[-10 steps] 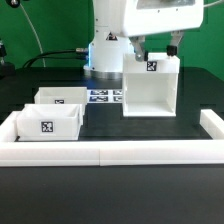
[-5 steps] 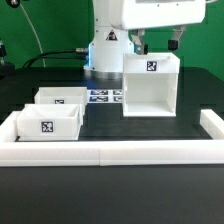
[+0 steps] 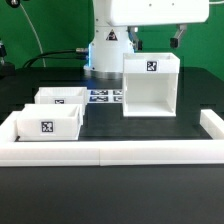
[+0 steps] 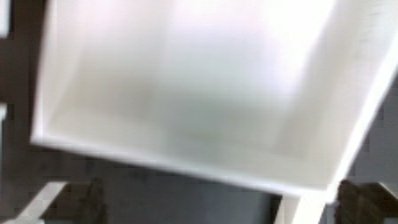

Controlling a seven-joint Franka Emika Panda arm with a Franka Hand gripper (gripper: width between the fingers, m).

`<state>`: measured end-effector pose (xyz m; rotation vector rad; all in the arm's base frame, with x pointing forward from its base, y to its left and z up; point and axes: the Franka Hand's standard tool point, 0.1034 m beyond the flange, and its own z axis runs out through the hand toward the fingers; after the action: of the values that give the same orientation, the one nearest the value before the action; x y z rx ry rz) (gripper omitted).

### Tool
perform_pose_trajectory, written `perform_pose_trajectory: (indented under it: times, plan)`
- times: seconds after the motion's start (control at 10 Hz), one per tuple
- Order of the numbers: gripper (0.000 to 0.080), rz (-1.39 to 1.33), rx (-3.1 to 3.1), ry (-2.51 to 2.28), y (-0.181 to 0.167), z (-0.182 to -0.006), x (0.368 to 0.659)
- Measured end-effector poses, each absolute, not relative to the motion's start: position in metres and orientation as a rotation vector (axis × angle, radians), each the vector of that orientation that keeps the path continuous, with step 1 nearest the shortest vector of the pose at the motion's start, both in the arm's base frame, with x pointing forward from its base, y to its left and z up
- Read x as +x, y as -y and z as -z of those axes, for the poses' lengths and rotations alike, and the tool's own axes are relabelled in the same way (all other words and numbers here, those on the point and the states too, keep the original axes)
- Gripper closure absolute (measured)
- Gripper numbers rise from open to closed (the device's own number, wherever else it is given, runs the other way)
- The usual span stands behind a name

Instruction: Assemble drawer

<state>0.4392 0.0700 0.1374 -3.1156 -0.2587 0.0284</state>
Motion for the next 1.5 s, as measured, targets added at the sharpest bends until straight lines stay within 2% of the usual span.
perform_pose_trajectory:
  times: [0.2,0.6,1.0,1.5]
  plan:
    - [0.0150,-0.050,-3.095,0.100,-0.084,-0.134,0.428]
    - [0.0150,-0.048,-3.085,0.070,-0.082,-0.133,0.427]
    - [0.0150,-0.057,-3.055,-0.062,-0.092,-0.114,0.402]
    - [0.0150,-0.064,-3.074,-0.097,-0.110,-0.096,0.395]
